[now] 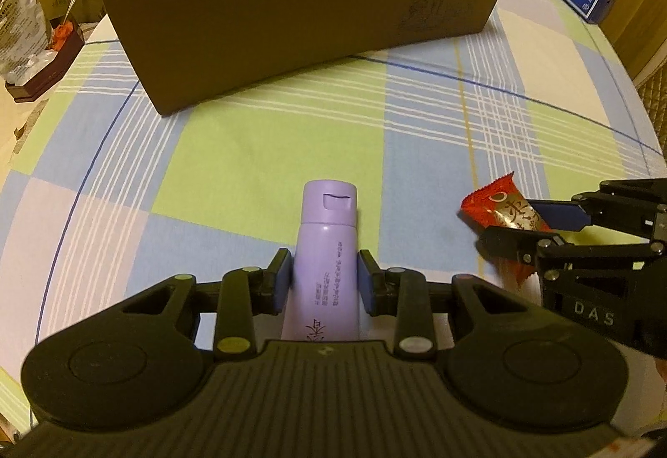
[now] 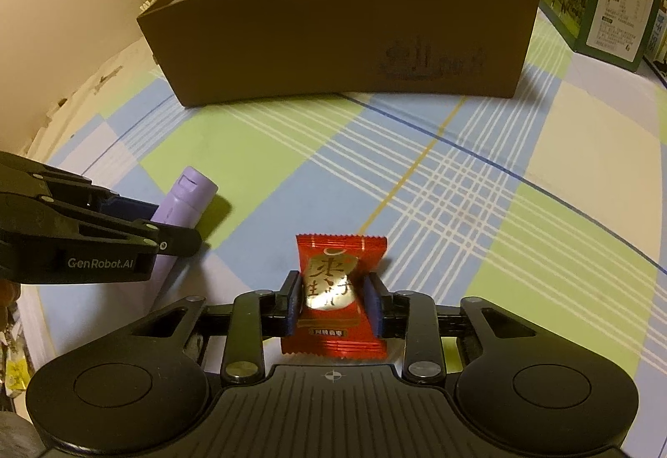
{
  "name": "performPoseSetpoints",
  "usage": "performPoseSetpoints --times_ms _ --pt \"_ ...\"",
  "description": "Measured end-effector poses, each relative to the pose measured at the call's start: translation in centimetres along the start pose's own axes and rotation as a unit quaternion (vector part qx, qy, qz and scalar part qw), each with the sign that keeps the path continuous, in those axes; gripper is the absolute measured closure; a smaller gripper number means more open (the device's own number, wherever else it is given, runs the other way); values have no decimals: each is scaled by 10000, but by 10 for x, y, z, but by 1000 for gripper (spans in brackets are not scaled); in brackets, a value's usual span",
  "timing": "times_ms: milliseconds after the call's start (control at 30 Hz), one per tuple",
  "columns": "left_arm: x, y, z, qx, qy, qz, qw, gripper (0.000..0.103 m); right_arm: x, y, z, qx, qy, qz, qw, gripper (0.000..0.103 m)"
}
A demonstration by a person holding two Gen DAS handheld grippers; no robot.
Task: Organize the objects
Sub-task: 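Carry the purple tube with the left tool while the right tool carries the candy into the box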
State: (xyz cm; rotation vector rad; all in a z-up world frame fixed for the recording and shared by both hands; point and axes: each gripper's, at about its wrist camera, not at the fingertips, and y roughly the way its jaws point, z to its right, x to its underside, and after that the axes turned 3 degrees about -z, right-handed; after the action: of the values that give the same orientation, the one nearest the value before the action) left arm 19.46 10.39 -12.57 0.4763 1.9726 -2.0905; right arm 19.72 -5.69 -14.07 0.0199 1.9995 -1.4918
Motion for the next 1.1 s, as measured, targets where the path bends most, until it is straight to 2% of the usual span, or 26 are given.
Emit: performPoseSetpoints --times_ms 433,1100 --pt "-17 -39 -9 1 4 533 9986 75 -25 -23 -5 -195 50 462 9987 75" --pt "-67 -98 -28 19 33 1376 9905 75 -94 -52 -20 -444 -234 1290 9904 75"
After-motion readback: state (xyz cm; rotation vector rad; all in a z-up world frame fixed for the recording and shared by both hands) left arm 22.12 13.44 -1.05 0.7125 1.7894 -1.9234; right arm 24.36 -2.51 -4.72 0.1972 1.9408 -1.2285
